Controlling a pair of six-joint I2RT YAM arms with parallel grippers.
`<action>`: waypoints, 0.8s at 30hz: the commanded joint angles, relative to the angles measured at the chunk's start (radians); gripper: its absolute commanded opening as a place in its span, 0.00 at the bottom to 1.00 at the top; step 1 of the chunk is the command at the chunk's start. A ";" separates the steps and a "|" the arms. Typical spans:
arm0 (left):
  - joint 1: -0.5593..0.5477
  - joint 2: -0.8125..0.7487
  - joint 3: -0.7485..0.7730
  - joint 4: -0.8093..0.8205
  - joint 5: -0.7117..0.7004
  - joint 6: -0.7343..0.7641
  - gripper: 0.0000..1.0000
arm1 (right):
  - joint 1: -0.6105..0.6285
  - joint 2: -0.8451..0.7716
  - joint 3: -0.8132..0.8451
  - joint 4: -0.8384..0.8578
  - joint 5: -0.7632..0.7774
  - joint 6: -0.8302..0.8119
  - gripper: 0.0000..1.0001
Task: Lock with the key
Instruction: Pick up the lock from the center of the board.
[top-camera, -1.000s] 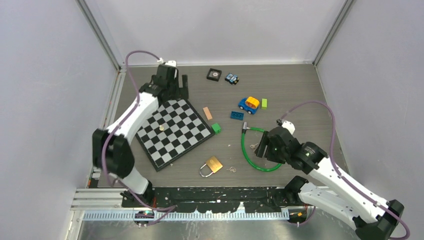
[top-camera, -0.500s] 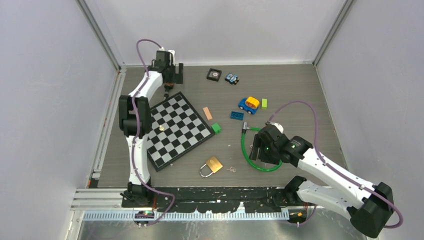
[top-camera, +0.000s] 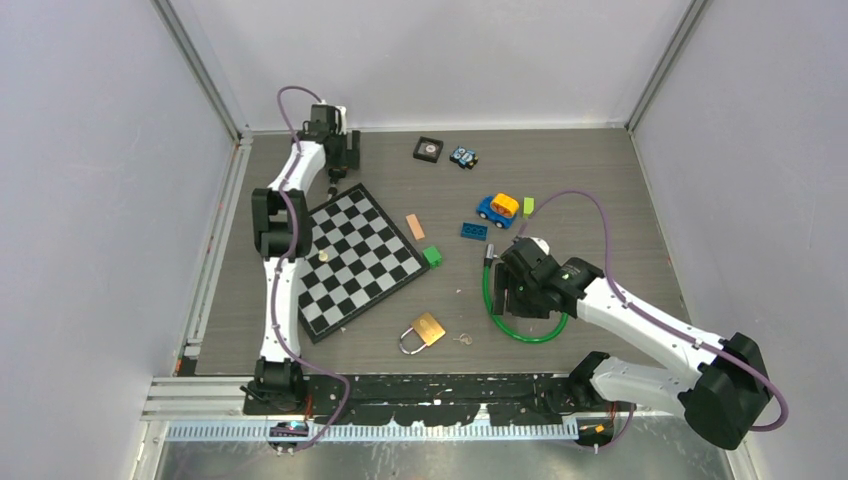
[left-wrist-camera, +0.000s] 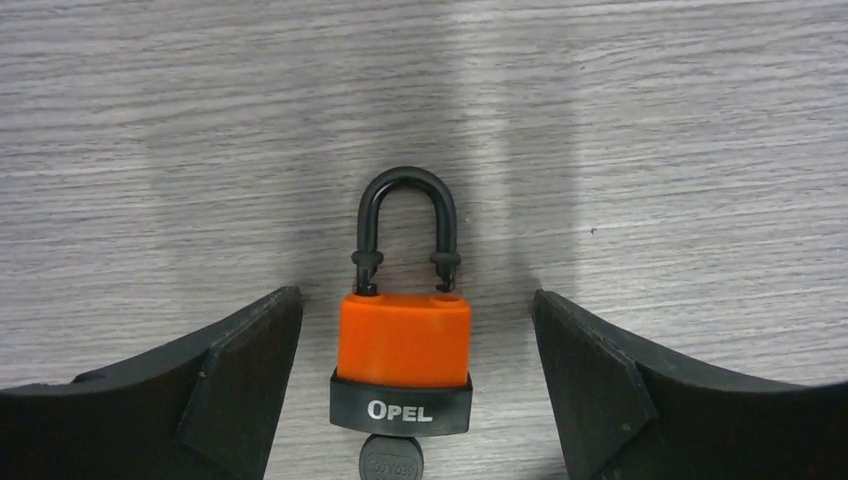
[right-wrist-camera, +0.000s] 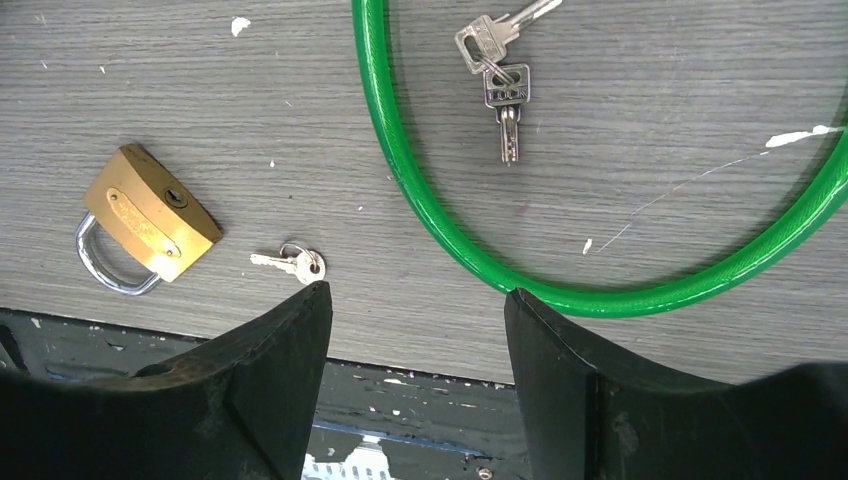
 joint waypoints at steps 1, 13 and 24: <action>-0.002 -0.026 -0.007 -0.046 0.021 0.011 0.84 | -0.003 0.009 0.044 0.027 0.010 -0.025 0.68; -0.003 -0.027 0.041 -0.248 0.002 0.027 0.05 | -0.003 -0.037 0.050 0.016 -0.009 -0.006 0.68; -0.107 -0.574 -0.409 0.130 0.141 -0.034 0.00 | -0.003 -0.142 0.088 -0.011 0.051 0.007 0.68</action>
